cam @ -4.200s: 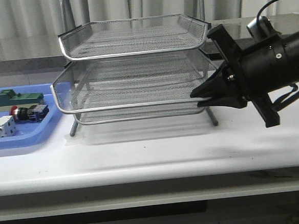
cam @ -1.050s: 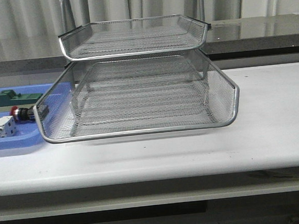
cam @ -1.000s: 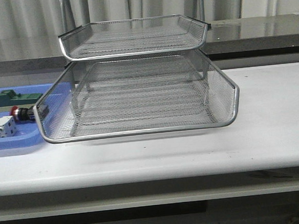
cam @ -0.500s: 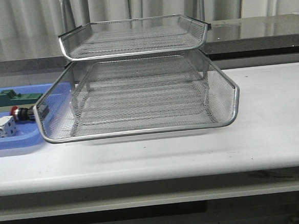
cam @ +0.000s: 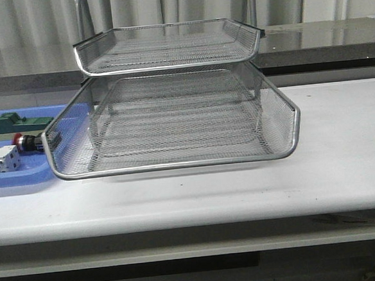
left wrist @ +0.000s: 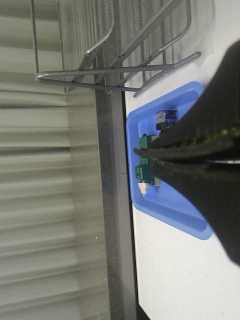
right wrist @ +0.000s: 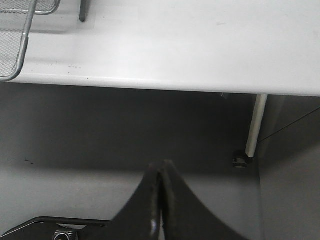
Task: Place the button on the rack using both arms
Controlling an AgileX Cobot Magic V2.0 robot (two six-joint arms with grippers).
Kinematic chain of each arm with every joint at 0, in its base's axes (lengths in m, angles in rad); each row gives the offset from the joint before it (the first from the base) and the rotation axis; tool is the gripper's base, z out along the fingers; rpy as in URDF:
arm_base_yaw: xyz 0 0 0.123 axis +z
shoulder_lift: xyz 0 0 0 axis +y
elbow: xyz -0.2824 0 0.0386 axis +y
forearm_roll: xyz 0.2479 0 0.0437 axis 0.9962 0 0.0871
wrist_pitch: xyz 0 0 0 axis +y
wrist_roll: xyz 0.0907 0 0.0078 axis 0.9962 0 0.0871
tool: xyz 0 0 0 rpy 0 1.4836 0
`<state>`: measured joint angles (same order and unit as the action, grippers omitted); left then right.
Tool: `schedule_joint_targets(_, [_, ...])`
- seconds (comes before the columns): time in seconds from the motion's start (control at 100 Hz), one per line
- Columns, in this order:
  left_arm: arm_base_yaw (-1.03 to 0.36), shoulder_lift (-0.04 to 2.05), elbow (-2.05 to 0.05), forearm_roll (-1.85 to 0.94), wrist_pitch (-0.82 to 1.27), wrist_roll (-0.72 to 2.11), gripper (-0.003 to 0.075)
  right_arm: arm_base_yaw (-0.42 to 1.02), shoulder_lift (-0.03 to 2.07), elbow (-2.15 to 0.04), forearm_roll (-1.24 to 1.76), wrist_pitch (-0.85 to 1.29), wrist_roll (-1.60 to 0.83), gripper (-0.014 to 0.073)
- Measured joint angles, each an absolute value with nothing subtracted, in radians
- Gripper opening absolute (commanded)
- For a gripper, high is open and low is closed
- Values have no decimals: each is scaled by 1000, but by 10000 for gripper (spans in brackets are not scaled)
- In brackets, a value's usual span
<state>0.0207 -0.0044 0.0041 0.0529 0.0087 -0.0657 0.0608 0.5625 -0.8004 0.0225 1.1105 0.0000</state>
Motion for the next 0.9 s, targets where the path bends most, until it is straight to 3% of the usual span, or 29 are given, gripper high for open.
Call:
schedule_joint_targets(0.19, [21,-4,-16,51,27,-66,-20,61,562,-800,22,1111,0,-67])
schedule_joint_targets(0.37, [21,90,-184,51,147,-66,-20,61,562,-800,22,1111,0,-67])
schedule_joint_targets(0.9, [21,917,-939,66,582,-66,-20,61,562,-800,22,1111,0,-67])
